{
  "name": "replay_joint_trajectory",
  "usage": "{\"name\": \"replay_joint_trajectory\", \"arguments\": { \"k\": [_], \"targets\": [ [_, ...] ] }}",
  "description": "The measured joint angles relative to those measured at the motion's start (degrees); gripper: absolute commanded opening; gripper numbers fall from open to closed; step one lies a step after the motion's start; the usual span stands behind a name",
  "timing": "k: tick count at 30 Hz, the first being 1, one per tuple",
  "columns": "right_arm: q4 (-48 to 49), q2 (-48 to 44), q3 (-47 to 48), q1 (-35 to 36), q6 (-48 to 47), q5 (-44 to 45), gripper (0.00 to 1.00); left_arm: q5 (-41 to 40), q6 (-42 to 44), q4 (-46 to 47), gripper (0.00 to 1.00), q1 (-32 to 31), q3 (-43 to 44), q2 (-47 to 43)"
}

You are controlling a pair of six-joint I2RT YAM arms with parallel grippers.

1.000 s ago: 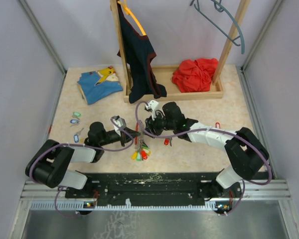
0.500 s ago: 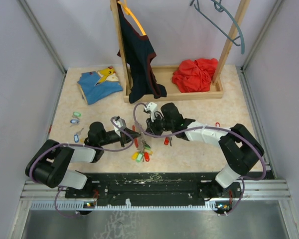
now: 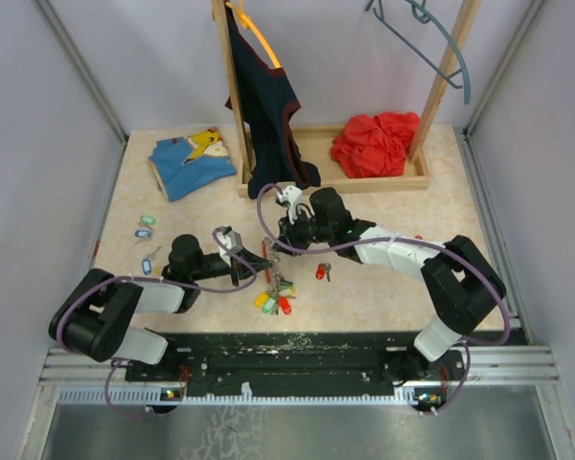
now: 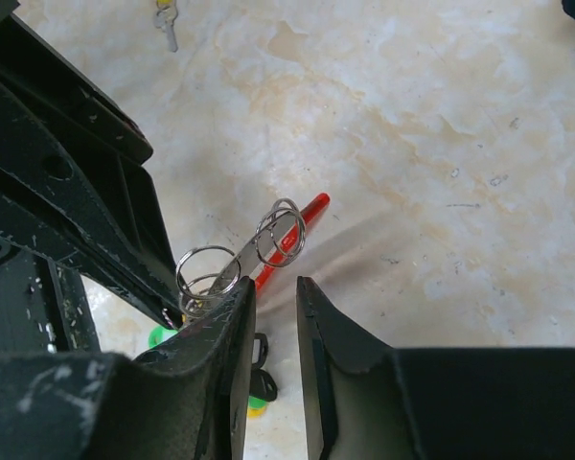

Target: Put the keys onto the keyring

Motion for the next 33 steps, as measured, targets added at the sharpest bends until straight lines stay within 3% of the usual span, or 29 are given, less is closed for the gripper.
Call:
{"name": "replay_joint_trajectory", "arguments": {
  "k": [6,16,27,33],
  "targets": [
    [0.52,-3.87,-4.87,-1.6,1.25,0.85,0.42,-0.66,0.02,-0.02,0.0,0.0,0.0,0.0],
    [5.79,-7.89,-7.17,-1.68,4.46,-2.01,0.47,-0.96,0.02,-0.02,0.0,0.0,0.0,0.0],
    [6.95,-2.47,-7.15,-0.66,5.88,-3.52,0.46,-0.96,-0.04,0.11,0.0,0.0,0.0,0.0],
    [5.97,0.2,-7.13,-0.87,6.4,-1.92,0.32,0.04,-0.94,2.25,0.0,0.26,-0.02,0.0]
  ]
}}
